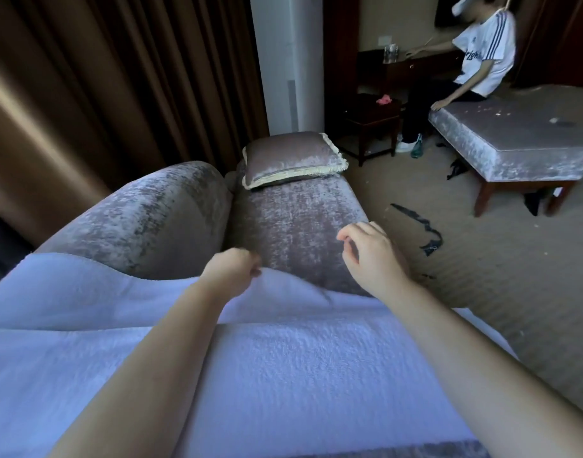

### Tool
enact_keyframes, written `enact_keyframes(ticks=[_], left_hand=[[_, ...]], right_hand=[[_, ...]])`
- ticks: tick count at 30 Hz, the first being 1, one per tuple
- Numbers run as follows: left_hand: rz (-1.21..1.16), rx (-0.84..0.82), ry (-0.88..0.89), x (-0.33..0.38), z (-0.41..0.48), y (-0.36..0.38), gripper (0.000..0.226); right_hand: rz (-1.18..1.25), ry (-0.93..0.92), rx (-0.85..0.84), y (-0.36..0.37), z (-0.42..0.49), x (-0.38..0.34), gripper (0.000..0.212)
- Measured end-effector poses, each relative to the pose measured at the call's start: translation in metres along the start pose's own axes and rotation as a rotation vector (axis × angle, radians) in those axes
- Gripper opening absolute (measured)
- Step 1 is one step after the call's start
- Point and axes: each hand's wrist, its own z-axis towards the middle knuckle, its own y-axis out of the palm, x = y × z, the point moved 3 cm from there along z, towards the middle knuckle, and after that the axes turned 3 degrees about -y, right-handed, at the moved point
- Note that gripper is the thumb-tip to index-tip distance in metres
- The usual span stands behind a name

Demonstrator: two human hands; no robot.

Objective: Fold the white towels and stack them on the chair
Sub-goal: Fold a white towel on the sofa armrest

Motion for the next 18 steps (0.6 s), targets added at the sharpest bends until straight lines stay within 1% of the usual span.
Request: enact_keyframes(ticks=[2,3,4,6,8,10,12,14,15,17,18], left_hand=[[-0.073,0.342,0.067,-0.002,-0.006,-0.018,0.015],[-0.095,0.469,0.122,-0.002,-0.01,-0.024,0.015],[-0.117,0.577,0.174,-0.001,-0.017,-0.03,0.017],[-0.156,0.719,0.255,0.004,-0.033,-0.044,0.025],[-0.189,0.795,0.297,0.008,-0.049,-0.061,0.028],[-0.219,0.83,0.305,0.008,-0.065,-0.074,0.031],[-0.217,0.853,0.317,0.007,-0.079,-0.085,0.032],[-0.191,0.856,0.328,0.005,-0.091,-0.093,0.03],[-0.173,0.851,0.329,0.004,-0.096,-0.095,0.031],[-0.142,0.847,0.328,0.001,-0.109,-0.098,0.031],[-0.133,0.848,0.331,0.001,-0.115,-0.099,0.031]], right_hand=[[-0.012,0.02,-0.149,0.006,-0.001,0.001,0.04],[0.019,0.036,-0.224,0.009,-0.001,0.001,0.052],[0.082,0.056,-0.289,0.009,-0.002,0.001,0.062],[0.247,0.063,-0.376,0.007,-0.002,-0.005,0.073],[0.328,0.004,-0.44,0.0,0.003,-0.013,0.074],[0.302,-0.051,-0.506,-0.011,0.009,-0.022,0.067],[0.191,-0.155,-0.515,-0.026,0.012,-0.026,0.048],[0.004,-0.281,-0.415,-0.048,0.012,-0.023,0.017],[-0.08,-0.321,-0.352,-0.059,0.01,-0.017,0.01],[-0.211,-0.337,-0.272,-0.086,0.002,-0.005,0.028],[-0.254,-0.336,-0.241,-0.1,-0.003,-0.002,0.03]])
